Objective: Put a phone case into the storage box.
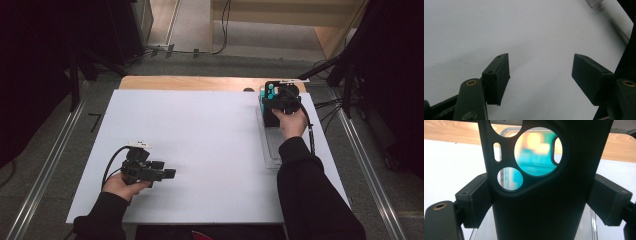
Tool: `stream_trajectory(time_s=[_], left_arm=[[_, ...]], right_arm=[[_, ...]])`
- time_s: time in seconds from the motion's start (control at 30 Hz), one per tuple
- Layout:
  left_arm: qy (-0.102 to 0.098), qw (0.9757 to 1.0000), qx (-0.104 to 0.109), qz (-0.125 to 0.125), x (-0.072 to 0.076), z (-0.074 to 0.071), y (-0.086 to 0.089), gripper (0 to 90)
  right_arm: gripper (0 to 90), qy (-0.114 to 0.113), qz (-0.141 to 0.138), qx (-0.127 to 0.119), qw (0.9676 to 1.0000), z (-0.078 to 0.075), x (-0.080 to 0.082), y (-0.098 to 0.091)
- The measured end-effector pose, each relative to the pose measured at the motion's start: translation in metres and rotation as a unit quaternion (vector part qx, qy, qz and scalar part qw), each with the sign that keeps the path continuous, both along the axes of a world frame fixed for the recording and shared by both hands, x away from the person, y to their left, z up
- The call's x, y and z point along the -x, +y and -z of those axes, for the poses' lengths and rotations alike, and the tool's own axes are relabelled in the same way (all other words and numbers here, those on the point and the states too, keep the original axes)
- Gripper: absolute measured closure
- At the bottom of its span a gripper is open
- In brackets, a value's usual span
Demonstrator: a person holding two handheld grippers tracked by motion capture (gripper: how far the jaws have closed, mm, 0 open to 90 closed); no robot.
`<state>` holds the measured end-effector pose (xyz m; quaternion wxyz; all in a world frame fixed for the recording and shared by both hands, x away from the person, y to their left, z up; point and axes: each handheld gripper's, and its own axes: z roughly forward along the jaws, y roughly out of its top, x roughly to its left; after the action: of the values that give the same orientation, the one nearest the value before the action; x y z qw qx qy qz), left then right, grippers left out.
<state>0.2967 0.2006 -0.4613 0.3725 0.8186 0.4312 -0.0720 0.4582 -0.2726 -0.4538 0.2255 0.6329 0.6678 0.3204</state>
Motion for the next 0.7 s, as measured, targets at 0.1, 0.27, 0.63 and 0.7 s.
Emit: stream_trajectory(time_s=[0.1, 0.27, 0.63, 0.7], left_arm=[[0.002, 1.0, 0.002, -0.003, -0.001, 0.0, 0.0, 30.2], [0.003, 1.0, 0.003, -0.002, 0.0, 0.0, -0.001, 30.2], [0.009, 0.9999, 0.003, -0.006, -0.001, 0.001, 0.001, 30.2], [0.019, 0.9997, 0.009, -0.012, -0.002, 0.001, 0.001, 30.2]], right_arm=[[11.5, 0.002, 0.0, 0.011, 0.9999, -0.001, -0.006, 0.002], [11.2, -0.003, 0.006, 0.008, 0.9999, -0.001, -0.012, 0.005], [0.0, -0.008, -0.035, -0.006, 0.9994, -0.002, -0.013, 0.002], [0.0, -0.009, -0.041, 0.002, 0.9991, -0.004, -0.012, 0.002]])
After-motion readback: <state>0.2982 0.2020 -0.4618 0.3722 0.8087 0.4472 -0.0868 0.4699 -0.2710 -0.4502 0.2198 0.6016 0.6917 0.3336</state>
